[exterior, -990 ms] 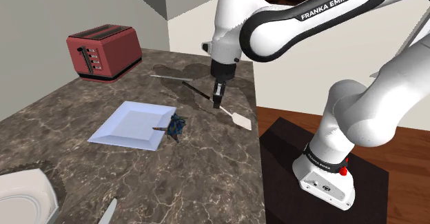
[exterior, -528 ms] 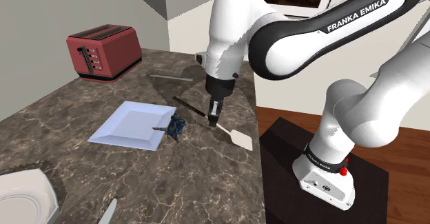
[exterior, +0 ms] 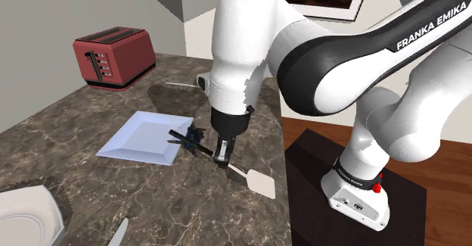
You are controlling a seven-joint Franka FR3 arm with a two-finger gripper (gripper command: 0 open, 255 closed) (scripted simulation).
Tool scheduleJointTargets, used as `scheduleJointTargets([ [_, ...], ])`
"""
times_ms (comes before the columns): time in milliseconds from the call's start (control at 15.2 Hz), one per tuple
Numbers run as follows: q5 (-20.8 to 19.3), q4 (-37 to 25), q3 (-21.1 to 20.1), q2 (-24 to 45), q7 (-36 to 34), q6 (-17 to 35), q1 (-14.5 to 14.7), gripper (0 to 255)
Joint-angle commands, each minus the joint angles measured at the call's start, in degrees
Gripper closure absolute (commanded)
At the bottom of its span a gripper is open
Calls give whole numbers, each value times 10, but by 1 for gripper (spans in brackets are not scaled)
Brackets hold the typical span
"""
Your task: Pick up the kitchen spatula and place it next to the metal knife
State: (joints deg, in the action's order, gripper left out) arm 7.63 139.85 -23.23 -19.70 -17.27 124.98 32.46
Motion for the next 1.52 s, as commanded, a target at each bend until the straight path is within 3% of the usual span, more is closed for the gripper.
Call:
scheduleJointTargets([
  [0, -2, -18, -25, 18, -37, 2, 8, 255],
  [462, -43, -108, -103, 107, -162, -3, 26, 255],
  [858, -119, -211, -156, 213, -282, -23, 52, 255],
  [1122, -182, -294, -172, 295, -361, -49, 90, 255],
  [1452, -256, -419, -170, 403, -440, -98, 164, 255],
])
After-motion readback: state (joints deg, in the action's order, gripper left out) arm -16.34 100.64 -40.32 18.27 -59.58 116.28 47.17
